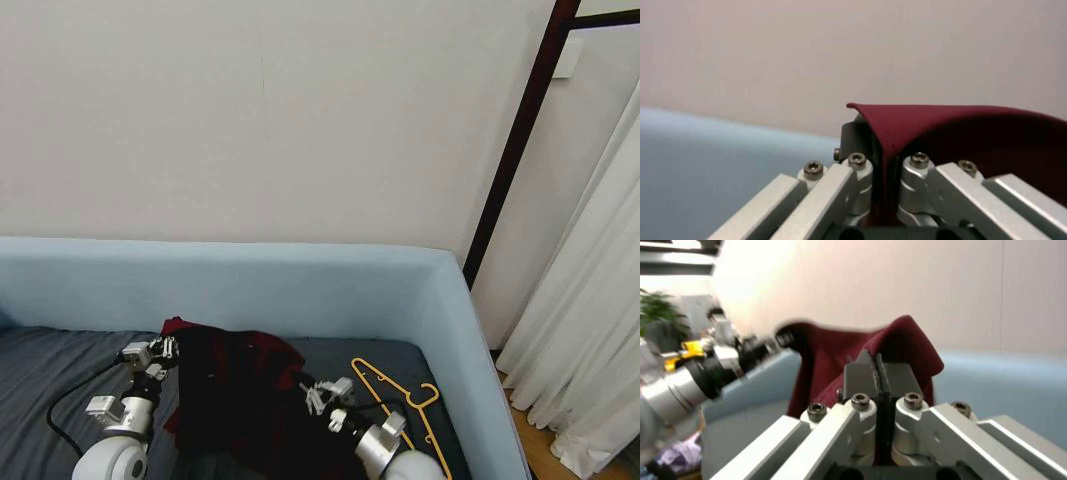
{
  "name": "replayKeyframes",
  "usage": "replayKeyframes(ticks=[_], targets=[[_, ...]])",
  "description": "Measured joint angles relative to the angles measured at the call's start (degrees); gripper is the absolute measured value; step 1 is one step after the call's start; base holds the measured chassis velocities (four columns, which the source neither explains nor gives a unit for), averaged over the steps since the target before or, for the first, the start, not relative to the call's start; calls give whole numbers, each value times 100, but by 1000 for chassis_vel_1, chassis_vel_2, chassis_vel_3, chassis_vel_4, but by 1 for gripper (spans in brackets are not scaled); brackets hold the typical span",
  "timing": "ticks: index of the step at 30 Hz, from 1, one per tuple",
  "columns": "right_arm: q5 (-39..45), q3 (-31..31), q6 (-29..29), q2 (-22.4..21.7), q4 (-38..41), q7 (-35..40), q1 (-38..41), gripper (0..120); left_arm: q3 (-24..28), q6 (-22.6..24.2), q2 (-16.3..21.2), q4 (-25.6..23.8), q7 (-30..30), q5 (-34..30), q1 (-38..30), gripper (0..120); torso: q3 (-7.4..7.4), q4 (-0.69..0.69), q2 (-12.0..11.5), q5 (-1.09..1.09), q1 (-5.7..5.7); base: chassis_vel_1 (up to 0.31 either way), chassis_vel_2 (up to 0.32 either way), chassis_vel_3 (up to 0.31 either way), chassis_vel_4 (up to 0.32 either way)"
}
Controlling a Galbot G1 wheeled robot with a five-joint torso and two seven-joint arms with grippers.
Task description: Pick up the clothes from the sofa and hang them on the clothes hanger.
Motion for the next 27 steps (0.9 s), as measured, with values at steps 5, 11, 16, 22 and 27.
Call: replayKeyframes(ticks=[5, 11, 16, 22, 27], targets=[[742, 471, -199, -1091, 907, 38, 460, 0, 5, 29, 439, -686, 25, -268, -253, 0, 0, -1, 0, -1, 0, 0, 0, 0, 0], [1316, 1347, -448, -1915, 1610, 164, 728, 0, -57, 120, 916, -1272, 37, -579, -768, 0, 0, -2, 0, 0, 0, 0, 0, 0, 0], [1659, 1892, -693, -2434, 2174, 516, 1054, 0, -232, 222, 1304, -1632, 49, -818, -1069, 0, 0, -2, 1, -2, 0, 0, 0, 0, 0], [2085, 2662, -1200, -2975, 2858, 1160, 1303, 0, -836, 291, 1689, -2145, 41, -1111, -1018, 0, -1, 0, 1, -2, 0, 0, 0, 0, 0], [2304, 3438, -1723, -3353, 3391, 1605, 1072, 0, -1507, 291, 1830, -2502, 37, -1365, -656, 0, -2, -1, 1, -3, -1, 0, 0, 0, 0]])
